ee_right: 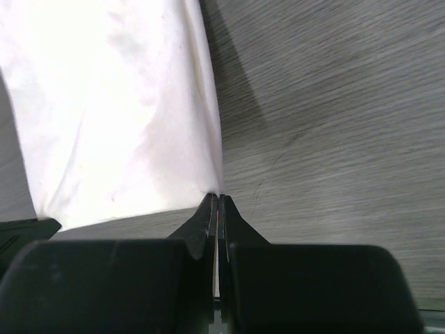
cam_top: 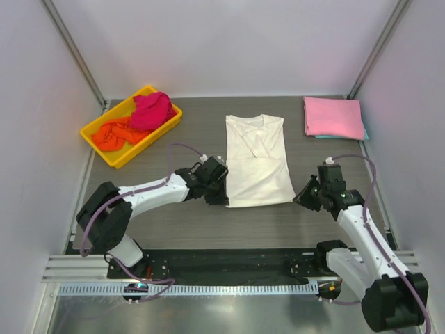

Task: Fold and stack the t-shirts
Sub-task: Fold the tshirt

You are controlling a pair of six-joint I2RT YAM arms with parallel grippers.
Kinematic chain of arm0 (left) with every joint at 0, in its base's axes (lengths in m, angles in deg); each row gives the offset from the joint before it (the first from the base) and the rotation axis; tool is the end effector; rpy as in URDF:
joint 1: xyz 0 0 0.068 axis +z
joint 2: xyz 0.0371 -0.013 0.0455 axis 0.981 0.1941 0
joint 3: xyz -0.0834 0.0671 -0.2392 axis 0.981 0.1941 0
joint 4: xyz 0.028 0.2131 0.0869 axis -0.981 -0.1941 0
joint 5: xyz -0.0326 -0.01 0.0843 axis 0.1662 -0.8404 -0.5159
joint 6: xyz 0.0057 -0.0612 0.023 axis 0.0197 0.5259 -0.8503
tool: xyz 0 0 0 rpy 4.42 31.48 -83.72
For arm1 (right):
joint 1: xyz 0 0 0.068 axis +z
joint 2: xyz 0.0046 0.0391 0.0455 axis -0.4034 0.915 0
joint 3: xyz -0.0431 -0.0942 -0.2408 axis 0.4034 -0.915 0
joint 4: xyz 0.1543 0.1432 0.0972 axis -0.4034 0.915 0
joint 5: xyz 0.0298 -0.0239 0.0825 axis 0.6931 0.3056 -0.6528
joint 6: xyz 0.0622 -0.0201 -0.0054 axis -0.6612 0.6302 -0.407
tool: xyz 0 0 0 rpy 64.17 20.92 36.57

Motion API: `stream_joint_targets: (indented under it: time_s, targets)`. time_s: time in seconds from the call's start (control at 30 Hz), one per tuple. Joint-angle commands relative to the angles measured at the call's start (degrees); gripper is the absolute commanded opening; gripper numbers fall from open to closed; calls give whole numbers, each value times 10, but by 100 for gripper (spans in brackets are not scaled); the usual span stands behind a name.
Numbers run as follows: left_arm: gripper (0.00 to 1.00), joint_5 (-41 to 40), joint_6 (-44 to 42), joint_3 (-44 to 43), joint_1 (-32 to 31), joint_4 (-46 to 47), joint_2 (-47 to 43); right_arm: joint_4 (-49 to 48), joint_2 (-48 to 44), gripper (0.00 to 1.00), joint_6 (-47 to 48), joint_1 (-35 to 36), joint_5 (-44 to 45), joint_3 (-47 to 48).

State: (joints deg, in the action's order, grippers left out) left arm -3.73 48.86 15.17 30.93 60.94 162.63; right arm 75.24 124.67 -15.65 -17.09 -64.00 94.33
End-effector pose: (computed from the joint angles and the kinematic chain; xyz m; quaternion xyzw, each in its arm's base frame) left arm 0.1992 -0.2247 0.1809 -0.0358 0.9601 -0.2304 0.1548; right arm 0.1545 0.0241 0.1933 0.2441 0.9241 0.1607 0.2464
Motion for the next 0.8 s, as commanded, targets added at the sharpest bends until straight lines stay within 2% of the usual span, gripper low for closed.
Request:
stream_joint_targets:
  time_s: [0.0,0.2,0.33,0.5,0.63,0.77]
  targets:
    - [0,-28,9,-38,-15,-52,-52,57,-55,1,-28,1,17,32]
    - [0,-76,17,-71,-55,-108,-100,125,-135,1,-30,2,15,66]
    - [0,-81,51,-42,-89,-99,-121,135,-207,1,-38,2,-7,53]
    - [0,-94,62,-33,-108,-93,-128,155,-242,1,-44,2,-14,47]
    - [0,-113,44,-71,-101,-112,-119,137,-232,1,-39,2,14,61]
    - [0,-93,26,-101,-64,-112,-91,97,-180,1,-24,2,29,84]
